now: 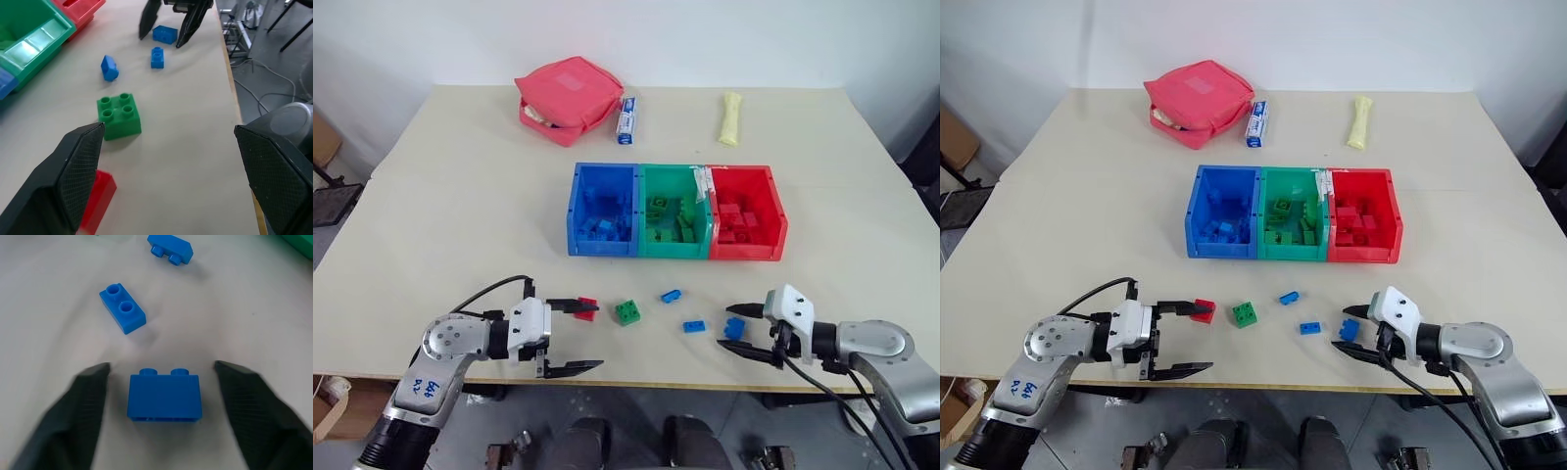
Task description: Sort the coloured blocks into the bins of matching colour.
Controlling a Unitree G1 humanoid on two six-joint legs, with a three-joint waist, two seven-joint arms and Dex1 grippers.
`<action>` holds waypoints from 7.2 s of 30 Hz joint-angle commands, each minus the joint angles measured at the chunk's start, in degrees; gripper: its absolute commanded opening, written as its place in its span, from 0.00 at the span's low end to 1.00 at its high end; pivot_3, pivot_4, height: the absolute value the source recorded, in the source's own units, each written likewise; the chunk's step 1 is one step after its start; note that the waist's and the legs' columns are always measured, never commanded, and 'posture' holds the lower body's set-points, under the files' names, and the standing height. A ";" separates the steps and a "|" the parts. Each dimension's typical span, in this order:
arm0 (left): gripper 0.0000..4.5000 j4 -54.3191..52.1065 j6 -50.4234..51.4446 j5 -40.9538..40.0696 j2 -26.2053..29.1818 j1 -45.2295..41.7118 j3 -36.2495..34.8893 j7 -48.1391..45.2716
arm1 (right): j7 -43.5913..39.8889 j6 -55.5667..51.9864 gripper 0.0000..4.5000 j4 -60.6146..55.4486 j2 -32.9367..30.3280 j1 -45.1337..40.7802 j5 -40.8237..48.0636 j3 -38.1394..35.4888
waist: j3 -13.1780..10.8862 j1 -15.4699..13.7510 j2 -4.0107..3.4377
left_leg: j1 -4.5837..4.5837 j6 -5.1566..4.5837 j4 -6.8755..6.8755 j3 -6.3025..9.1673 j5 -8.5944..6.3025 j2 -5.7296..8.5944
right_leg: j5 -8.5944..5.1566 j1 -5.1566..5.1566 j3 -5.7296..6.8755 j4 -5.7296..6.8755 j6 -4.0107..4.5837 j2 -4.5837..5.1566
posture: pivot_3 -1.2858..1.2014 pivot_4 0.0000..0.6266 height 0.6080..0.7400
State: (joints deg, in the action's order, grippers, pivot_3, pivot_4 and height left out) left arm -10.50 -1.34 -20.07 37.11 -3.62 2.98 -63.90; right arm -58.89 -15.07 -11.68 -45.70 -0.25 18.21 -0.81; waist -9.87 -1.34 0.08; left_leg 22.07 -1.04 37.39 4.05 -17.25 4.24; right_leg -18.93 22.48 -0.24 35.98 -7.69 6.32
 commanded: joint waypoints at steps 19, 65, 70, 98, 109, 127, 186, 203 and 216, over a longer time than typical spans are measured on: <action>1.00 -3.48 2.28 -5.70 -1.06 11.55 -17.92 11.42 | 10.82 -20.34 0.33 3.32 19.78 -40.83 9.21 6.60 | -0.01 1.64 0.00 | 0.02 0.15 -0.18 0.03 0.05 -0.12 | 0.01 0.21 0.00 0.08 0.08 -0.10 | 0.52 0.24 1.00; 1.00 3.69 0.60 0.16 -0.27 -4.66 -1.19 1.13 | -7.34 0.65 0.99 -1.82 0.51 -7.55 4.17 -0.21 | 0.00 1.45 0.03 | 0.07 0.11 -0.06 -0.41 0.07 -0.13 | 0.04 0.51 -0.15 0.46 0.14 -0.07 | 0.52 0.24 1.00; 1.00 3.70 0.01 -0.38 0.30 -4.26 -2.75 1.23 | -5.58 -3.29 0.99 0.12 4.42 -13.30 -1.05 10.26 | 0.00 1.18 0.04 | 0.11 0.11 -0.08 -0.25 0.06 -0.07 | 0.04 0.51 -0.09 0.43 0.14 -0.01 | 0.52 0.24 1.00; 1.00 -4.14 6.31 -6.94 -2.74 8.74 -19.88 16.60 | 8.73 -11.49 0.10 16.51 30.21 -47.56 -0.94 12.56 | 0.00 2.87 0.04 | 0.16 0.17 -0.18 -0.07 0.06 -0.04 | 0.05 0.62 0.03 0.59 0.15 -0.02 | 0.52 0.24 1.00; 1.00 -6.17 6.32 -7.22 -3.72 12.72 -20.70 16.90 | 14.05 0.96 0.55 35.08 34.85 -56.98 -8.78 11.99 | 0.03 3.16 0.08 | 0.29 0.16 -0.20 -0.10 0.08 0.02 | 0.09 0.99 0.06 1.02 0.23 0.01 | 0.52 0.24 1.00; 1.00 3.26 0.77 -1.14 -1.04 -1.95 -6.71 4.66 | -11.21 17.78 0.99 11.61 -0.52 -7.46 -1.24 -5.01 | 0.02 0.97 0.10 | 0.21 0.15 -0.18 -0.34 0.07 -0.09 | 0.09 0.74 0.09 0.50 0.22 -0.05 | 0.52 0.24 1.00; 1.00 -4.68 3.52 -6.86 -6.06 9.05 -18.41 18.78 | 5.05 4.87 0.64 44.22 32.68 -61.42 -7.69 7.77 | 0.00 3.10 0.14 | 0.31 0.15 -0.19 -0.13 0.09 0.02 | 0.13 1.00 0.21 1.03 0.30 0.06 | 0.52 0.24 1.00; 1.00 9.49 1.62 -2.63 7.43 2.93 -17.33 5.53 | -17.68 8.34 0.99 14.86 5.08 -22.89 4.46 -2.66 | -0.03 2.60 0.11 | 0.29 0.17 -0.19 -0.24 0.08 -0.08 | 0.12 0.94 0.19 0.72 0.31 0.04 | 0.52 0.24 1.00; 1.00 -11.46 34.39 -1.86 5.85 -12.69 3.95 11.90 | -13.61 5.59 0.99 -1.96 -0.56 -3.70 9.93 -11.38 | -0.03 1.11 0.11 | 0.29 0.13 -0.10 -0.29 0.08 -0.06 | 0.13 0.83 0.07 0.60 0.30 0.06 | 0.52 0.24 1.00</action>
State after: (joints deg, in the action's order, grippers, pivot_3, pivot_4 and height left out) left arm -19.54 28.89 -22.33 43.17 -15.06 5.39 -54.12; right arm -73.53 -8.81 -9.80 -45.43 -4.45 26.15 -10.02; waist -9.90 -0.22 0.19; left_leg 22.36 -0.91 37.31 3.75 -17.17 4.18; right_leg -18.80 23.31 -0.17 36.62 -7.39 6.37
